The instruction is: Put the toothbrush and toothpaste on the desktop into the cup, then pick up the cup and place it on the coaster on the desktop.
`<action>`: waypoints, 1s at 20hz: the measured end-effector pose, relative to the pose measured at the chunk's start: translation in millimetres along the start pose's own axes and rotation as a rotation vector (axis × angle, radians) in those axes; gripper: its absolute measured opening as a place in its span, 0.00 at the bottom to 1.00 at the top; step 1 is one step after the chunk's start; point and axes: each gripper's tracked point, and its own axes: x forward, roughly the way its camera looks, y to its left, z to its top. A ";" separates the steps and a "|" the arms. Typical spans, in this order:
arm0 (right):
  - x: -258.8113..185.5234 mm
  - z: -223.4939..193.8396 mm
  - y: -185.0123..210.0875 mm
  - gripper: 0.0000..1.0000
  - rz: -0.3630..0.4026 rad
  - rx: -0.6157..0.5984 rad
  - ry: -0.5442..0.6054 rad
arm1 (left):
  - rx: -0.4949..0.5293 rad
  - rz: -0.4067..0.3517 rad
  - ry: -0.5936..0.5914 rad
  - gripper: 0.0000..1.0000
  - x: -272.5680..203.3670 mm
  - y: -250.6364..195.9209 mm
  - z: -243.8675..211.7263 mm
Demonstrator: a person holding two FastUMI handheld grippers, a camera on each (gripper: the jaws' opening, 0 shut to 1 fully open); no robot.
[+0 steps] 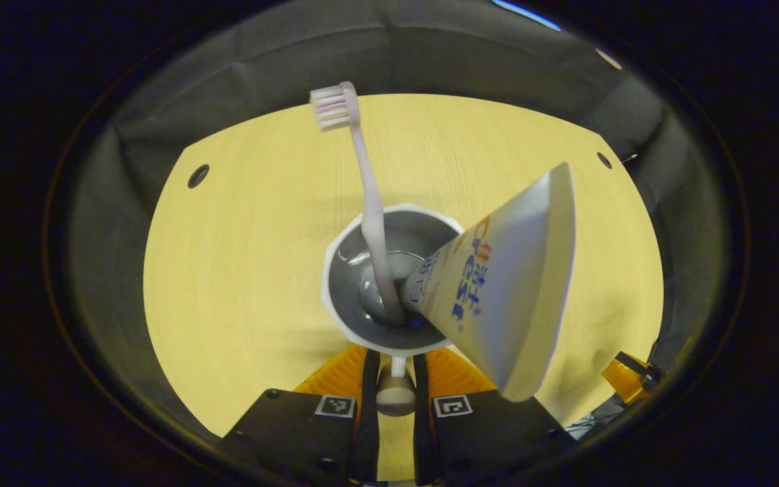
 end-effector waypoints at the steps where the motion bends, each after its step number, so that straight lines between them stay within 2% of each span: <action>1: -2.5 0.8 -0.2 0.75 0.001 0.001 -0.002 | 0.021 0.001 -0.011 0.28 -3.0 -4.5 3.1; 2: -5.4 2.5 -0.9 0.75 0.002 0.002 -0.004 | 0.039 -0.001 -0.020 0.23 -6.3 -11.6 5.5; 4: -8.2 1.3 -3.4 0.75 0.004 0.005 -0.009 | 0.076 -0.014 -0.034 0.28 -10.5 -30.0 7.6; 11: -22.5 -0.6 -24.2 0.75 -0.014 0.041 -0.028 | 0.153 -0.106 -0.027 0.28 -6.5 -100.8 9.1; 16: -40.8 -2.8 -47.7 0.75 -0.044 0.082 -0.053 | 0.188 -0.128 -0.004 0.28 10.5 -113.3 8.2; 20: -49.3 -3.5 -60.7 0.75 -0.059 0.111 -0.059 | 0.190 -0.116 0.008 0.27 22.5 -107.2 6.9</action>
